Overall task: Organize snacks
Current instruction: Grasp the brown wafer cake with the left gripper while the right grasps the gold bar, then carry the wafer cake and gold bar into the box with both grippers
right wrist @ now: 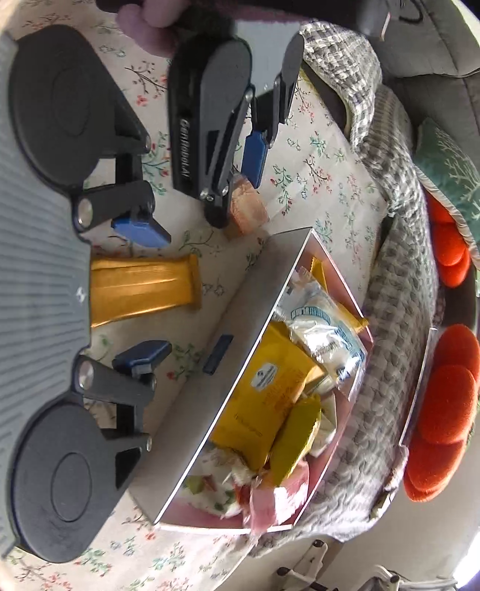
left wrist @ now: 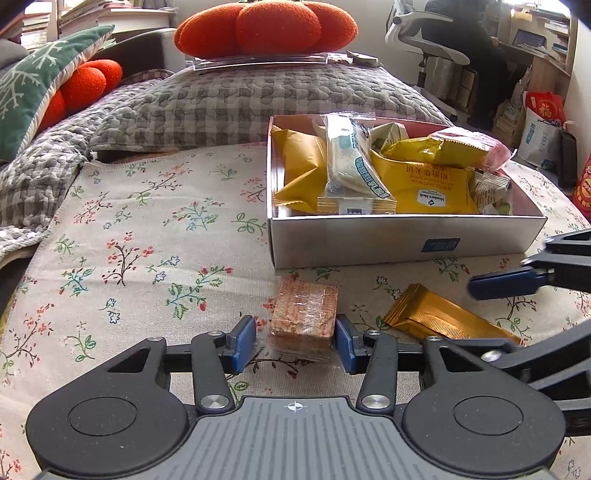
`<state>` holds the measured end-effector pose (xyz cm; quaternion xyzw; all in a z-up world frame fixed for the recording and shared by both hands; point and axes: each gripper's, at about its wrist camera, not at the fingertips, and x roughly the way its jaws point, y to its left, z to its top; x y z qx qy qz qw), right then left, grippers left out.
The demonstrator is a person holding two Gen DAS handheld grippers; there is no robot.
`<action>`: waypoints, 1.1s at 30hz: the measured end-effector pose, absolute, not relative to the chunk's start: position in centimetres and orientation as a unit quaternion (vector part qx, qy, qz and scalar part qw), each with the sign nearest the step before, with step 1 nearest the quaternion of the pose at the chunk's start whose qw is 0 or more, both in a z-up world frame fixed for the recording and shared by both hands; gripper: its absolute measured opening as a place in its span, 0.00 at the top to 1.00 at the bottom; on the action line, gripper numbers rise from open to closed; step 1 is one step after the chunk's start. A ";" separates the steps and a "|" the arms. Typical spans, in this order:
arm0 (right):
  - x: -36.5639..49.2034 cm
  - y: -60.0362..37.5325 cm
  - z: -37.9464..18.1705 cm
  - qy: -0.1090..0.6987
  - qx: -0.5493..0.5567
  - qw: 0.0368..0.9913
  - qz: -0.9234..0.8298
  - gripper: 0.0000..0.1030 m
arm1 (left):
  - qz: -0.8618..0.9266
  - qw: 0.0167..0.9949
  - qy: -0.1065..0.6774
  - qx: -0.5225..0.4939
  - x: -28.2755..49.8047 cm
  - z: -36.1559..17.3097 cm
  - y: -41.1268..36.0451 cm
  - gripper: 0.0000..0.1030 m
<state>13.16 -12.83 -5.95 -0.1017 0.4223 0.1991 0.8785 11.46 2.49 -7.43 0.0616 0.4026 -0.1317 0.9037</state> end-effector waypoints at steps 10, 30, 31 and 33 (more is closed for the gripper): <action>12.7 -11.3 -6.7 0.419 -0.137 0.876 0.195 0.74 | -0.116 0.905 0.406 0.046 11.3 -6.8 2.5 0.58; 17.0 -18.6 1.9 0.365 -0.016 0.925 0.105 0.74 | -0.186 0.915 0.357 0.032 16.1 0.4 -3.2 0.58; 17.6 -18.9 2.0 0.366 -0.011 0.925 0.098 0.74 | -0.189 0.914 0.358 0.033 16.7 0.3 -3.7 0.58; 18.8 -19.7 2.0 0.369 0.003 0.925 0.089 0.74 | -0.195 0.912 0.361 0.036 17.9 0.0 -4.6 0.58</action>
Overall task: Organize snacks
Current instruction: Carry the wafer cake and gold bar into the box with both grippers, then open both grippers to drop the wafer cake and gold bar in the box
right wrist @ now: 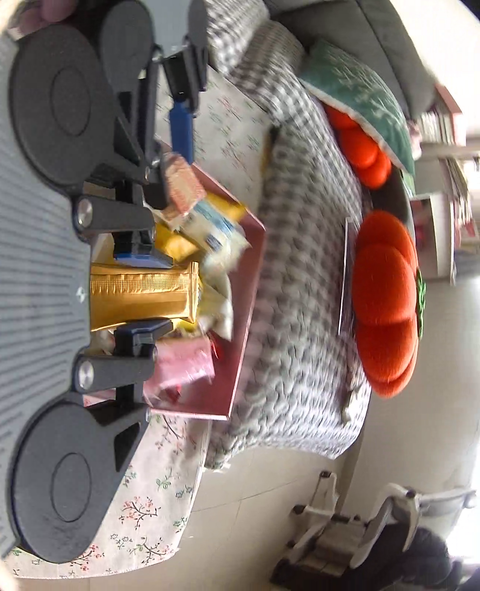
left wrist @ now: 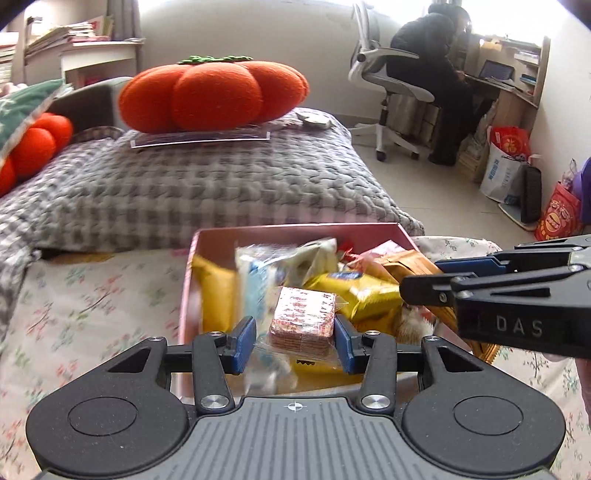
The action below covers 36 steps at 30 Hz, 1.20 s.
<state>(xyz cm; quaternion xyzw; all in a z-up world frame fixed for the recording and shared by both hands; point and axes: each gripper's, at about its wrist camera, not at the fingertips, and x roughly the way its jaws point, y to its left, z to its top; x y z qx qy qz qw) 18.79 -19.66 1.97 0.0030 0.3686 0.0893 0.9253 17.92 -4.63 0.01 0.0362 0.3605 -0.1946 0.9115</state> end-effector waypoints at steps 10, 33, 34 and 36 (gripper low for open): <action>24.0 -23.4 1.7 0.379 0.102 0.917 0.066 0.74 | -0.205 0.899 0.383 0.055 22.8 -1.5 -7.9 0.58; 23.6 -25.1 2.2 0.386 0.130 0.912 0.044 0.39 | -0.226 0.898 0.373 0.061 21.4 0.0 -8.4 0.18; 23.2 -25.2 2.4 0.384 0.131 0.913 0.042 0.38 | -0.226 0.899 0.371 0.059 21.0 0.3 -8.3 0.17; 22.4 -25.5 2.9 0.378 0.131 0.916 0.039 0.32 | -0.224 0.899 0.372 0.057 20.0 0.7 -7.9 0.15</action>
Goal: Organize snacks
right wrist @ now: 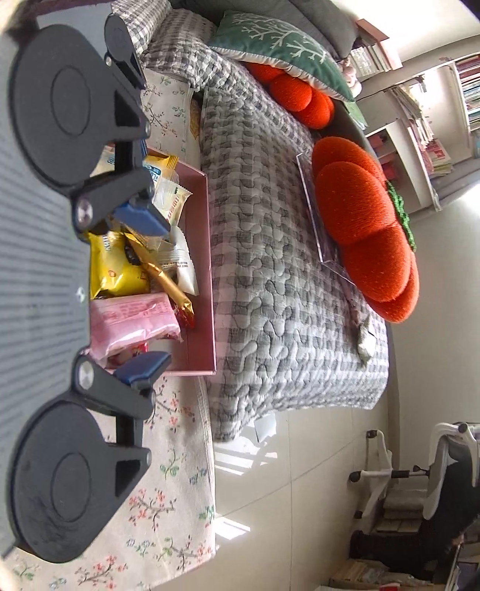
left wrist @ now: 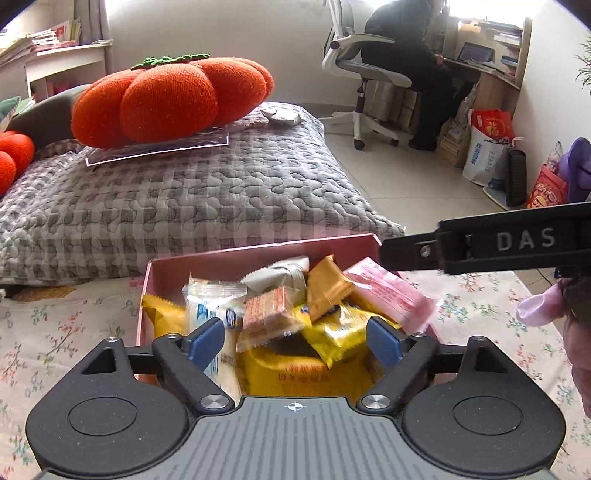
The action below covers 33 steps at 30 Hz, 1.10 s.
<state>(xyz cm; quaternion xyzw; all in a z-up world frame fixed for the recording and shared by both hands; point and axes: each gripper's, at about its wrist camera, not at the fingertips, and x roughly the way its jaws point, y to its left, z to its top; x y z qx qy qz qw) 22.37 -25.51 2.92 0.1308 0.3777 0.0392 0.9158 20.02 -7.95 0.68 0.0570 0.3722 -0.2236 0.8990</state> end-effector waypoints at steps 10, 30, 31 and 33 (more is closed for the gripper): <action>16.1 -26.3 2.8 0.360 0.074 0.930 -0.011 0.13 | -0.141 0.901 0.408 0.049 14.5 0.5 -5.1 0.05; 6.4 -21.4 0.1 0.374 0.035 0.927 -0.013 0.00 | -0.052 0.907 0.415 0.057 5.7 -0.7 -1.6 0.01; 6.2 -21.3 0.1 0.377 0.042 0.925 -0.009 0.00 | -0.047 0.910 0.407 0.064 5.5 -0.5 -1.7 0.01; 5.9 -21.3 0.0 0.378 0.053 0.924 -0.006 0.00 | -0.048 0.912 0.403 0.062 5.3 -0.2 -1.7 0.01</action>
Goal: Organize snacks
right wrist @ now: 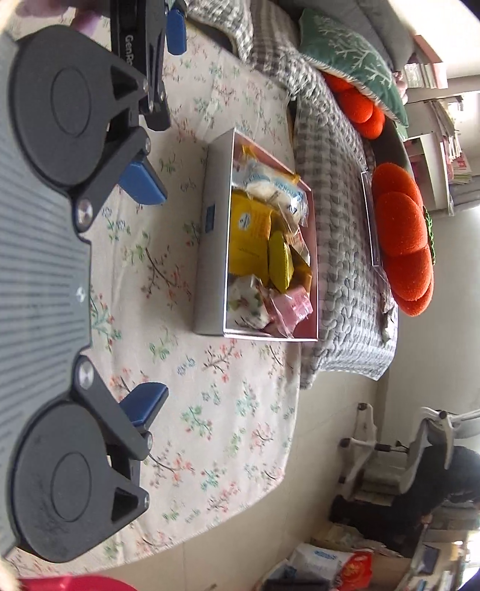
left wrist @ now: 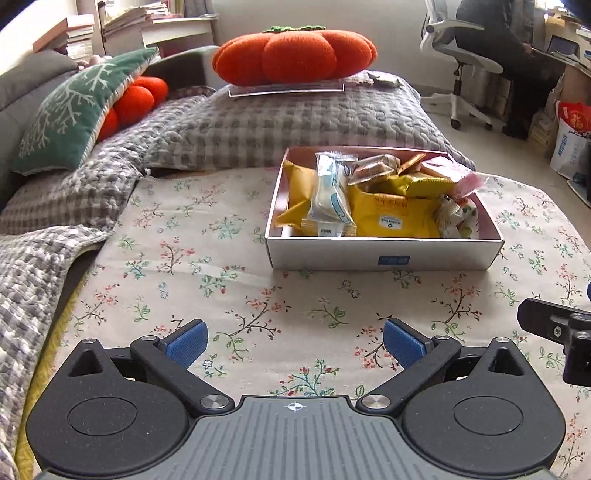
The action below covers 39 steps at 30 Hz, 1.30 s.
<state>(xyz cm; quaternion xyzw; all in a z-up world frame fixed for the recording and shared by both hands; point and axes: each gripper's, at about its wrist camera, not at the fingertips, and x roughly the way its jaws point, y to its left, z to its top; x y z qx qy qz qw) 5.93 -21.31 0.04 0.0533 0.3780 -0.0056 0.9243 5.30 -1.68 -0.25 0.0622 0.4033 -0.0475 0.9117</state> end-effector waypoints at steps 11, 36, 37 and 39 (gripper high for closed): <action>5.6 -21.4 -0.4 0.372 0.052 0.926 -0.039 0.00 | -0.044 0.913 0.403 0.049 4.5 -0.2 -1.4 0.01; 5.2 -21.0 0.0 0.362 0.047 0.930 -0.042 0.00 | -0.049 0.915 0.398 0.051 3.9 -0.1 -1.7 0.01; 5.2 -21.0 0.0 0.361 0.047 0.930 -0.042 0.00 | -0.049 0.915 0.398 0.050 3.9 -0.1 -1.7 0.01; 5.2 -20.9 0.0 0.362 0.046 0.930 -0.041 0.00 | -0.050 0.914 0.398 0.051 3.9 -0.2 -1.7 0.01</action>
